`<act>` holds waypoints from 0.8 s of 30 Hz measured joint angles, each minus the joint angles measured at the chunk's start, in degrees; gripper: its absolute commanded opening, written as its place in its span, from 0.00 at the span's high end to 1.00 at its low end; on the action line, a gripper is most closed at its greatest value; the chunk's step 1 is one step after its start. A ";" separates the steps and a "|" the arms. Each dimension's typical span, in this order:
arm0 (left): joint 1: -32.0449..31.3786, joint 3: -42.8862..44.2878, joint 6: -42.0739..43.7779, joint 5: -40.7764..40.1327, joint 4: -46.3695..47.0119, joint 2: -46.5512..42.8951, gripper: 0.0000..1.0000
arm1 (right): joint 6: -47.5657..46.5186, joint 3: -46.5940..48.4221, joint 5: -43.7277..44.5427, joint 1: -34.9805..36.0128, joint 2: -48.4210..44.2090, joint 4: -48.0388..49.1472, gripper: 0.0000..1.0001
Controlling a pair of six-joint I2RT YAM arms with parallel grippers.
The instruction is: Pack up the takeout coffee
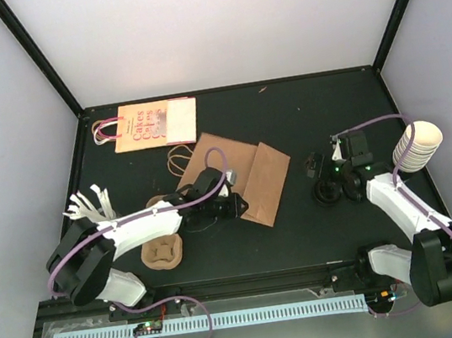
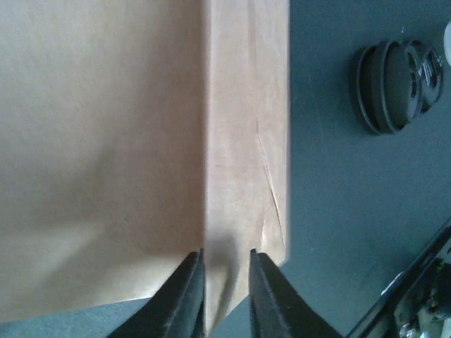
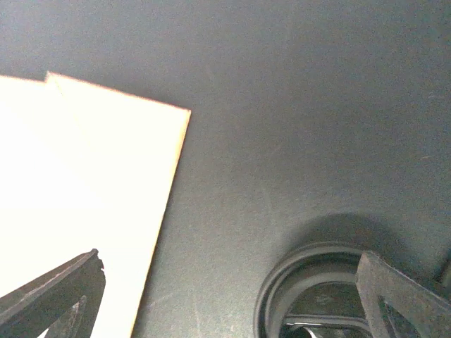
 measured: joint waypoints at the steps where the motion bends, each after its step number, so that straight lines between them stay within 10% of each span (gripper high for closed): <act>1: 0.00 0.13 -0.24 0.13 0.50 0.83 0.59 | 0.35 1.27 1.22 0.00 0.28 -1.81 0.00; 8: -0.09 1.81 2.05 -2.10 -1.42 -0.79 0.19 | 2.40 7.56 6.05 -0.37 3.56 -8.41 0.00; 24: 30.88 -0.22 13.29 -5.18 -10.36 -16.96 0.23 | 8.79 13.20 8.13 14.64 4.81 -11.91 0.00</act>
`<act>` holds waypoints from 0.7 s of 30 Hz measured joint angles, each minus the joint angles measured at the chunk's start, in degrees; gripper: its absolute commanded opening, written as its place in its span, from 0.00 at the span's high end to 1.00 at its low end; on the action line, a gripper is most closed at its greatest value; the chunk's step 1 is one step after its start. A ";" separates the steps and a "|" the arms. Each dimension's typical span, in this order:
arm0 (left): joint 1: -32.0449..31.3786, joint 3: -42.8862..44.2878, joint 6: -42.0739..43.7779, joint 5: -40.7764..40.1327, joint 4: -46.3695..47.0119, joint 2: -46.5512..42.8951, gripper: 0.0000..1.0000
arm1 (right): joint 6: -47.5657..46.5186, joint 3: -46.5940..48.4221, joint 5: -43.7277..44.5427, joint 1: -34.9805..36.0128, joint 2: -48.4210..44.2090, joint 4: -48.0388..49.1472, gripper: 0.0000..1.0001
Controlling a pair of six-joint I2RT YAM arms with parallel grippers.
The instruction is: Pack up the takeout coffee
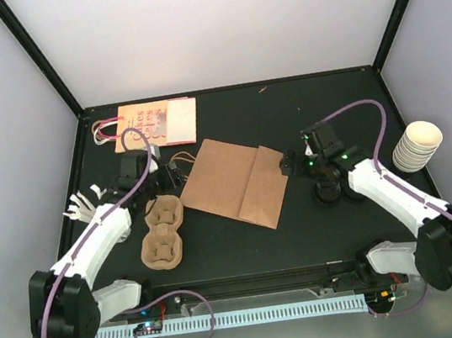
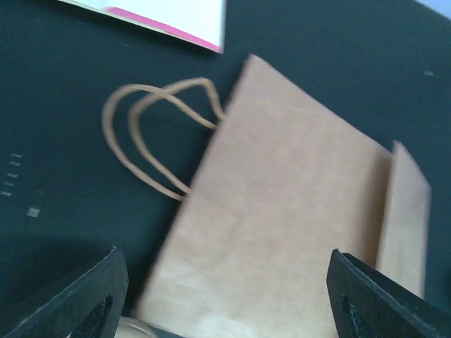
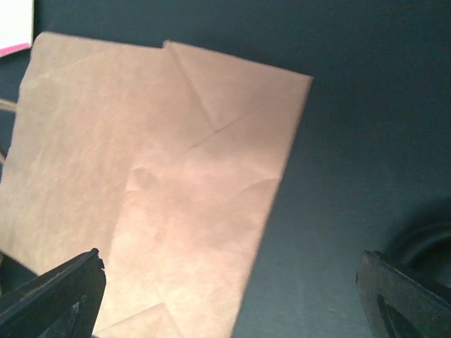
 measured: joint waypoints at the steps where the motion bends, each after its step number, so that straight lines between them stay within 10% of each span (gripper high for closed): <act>1: 1.18 0.15 0.55 -0.11 0.00 0.83 0.27 | 0.11 0.87 0.09 1.16 0.81 -0.15 0.00; 21: 10.14 23.56 21.99 4.59 -7.28 32.98 0.43 | -0.94 3.80 0.28 4.98 4.74 -2.43 0.00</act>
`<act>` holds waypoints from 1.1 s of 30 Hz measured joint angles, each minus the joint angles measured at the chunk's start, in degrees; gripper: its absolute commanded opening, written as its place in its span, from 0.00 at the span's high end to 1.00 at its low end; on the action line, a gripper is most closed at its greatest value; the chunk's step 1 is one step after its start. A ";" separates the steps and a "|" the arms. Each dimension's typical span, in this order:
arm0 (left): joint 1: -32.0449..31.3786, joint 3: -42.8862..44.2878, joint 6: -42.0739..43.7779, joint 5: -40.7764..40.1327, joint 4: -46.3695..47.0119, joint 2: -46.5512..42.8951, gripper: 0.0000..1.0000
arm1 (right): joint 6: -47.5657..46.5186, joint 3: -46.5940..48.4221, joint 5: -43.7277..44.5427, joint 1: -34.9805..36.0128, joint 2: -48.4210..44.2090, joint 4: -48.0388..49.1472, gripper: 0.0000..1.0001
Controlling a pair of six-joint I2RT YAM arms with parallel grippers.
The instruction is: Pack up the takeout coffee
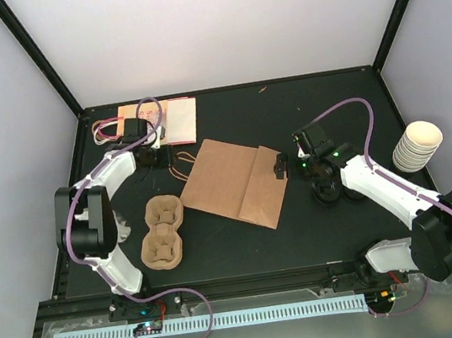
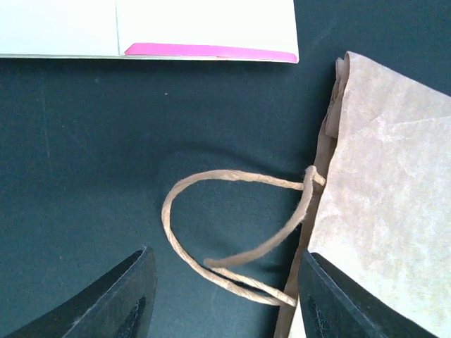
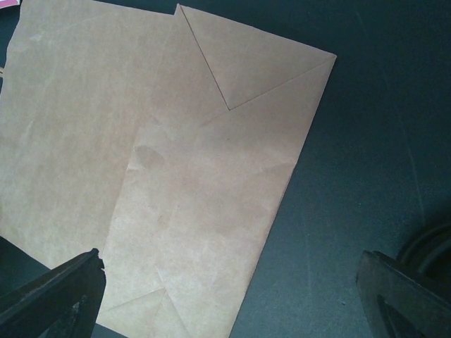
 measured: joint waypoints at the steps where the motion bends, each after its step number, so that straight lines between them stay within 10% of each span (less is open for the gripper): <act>1: 0.00 0.48 0.50 0.02 -0.11 0.57 0.43 | -0.13 0.00 -0.02 0.00 0.00 0.00 0.00; 7: -0.17 4.00 3.02 -0.07 -1.60 4.26 0.46 | -0.66 0.00 -0.04 0.00 0.00 -0.22 0.00; 19: -1.16 10.45 5.68 -1.90 -6.03 11.10 0.98 | -0.79 0.00 -0.20 0.00 0.02 -0.98 0.00; 33: -5.22 10.84 3.13 -3.65 -11.98 4.20 0.98 | -0.76 -0.28 -0.59 0.00 0.00 -1.42 0.00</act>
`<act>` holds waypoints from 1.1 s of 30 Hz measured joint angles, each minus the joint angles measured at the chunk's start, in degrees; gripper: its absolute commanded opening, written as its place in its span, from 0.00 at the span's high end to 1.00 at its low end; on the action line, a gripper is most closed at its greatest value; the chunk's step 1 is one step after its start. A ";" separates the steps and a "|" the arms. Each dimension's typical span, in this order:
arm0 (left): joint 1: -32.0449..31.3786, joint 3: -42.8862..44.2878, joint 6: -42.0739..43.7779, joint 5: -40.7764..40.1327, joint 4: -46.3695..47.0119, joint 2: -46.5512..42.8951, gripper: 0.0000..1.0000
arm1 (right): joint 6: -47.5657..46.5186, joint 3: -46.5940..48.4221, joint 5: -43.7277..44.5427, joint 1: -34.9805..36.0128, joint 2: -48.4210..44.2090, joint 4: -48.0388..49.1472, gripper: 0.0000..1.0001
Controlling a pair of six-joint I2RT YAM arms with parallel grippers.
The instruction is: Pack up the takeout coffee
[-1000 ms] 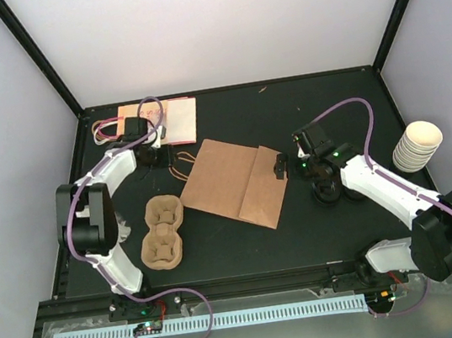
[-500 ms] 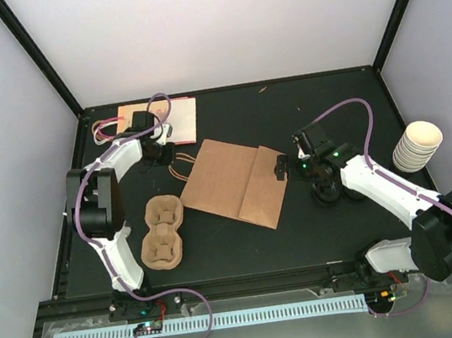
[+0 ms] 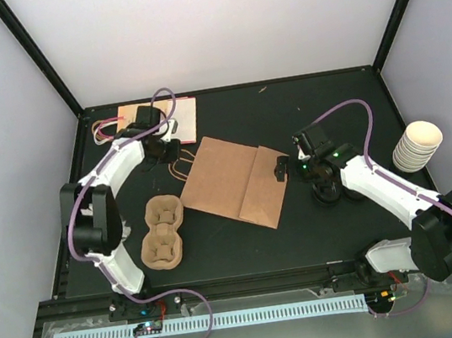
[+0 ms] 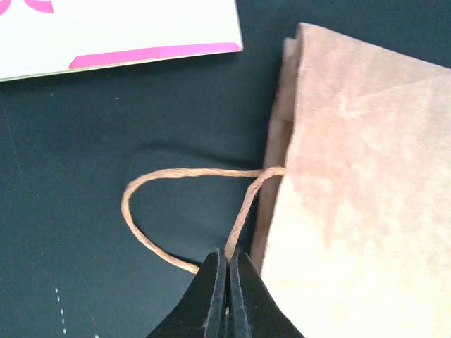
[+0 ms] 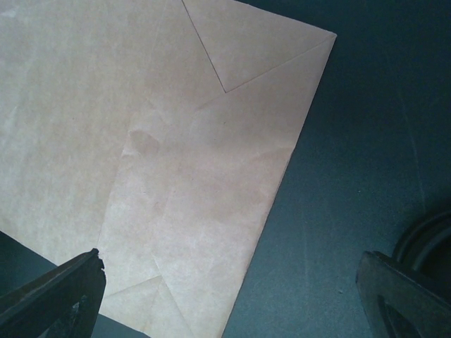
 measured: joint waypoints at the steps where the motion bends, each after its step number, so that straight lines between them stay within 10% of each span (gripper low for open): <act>1: -0.50 0.00 -0.33 -0.17 -0.50 -1.07 0.99 | 0.00 -0.11 -0.28 0.00 0.00 0.22 0.00; 33: -2.32 0.50 -10.01 29.03 -9.25 -31.15 0.98 | -1.36 -0.55 -8.44 6.25 -0.92 6.62 0.00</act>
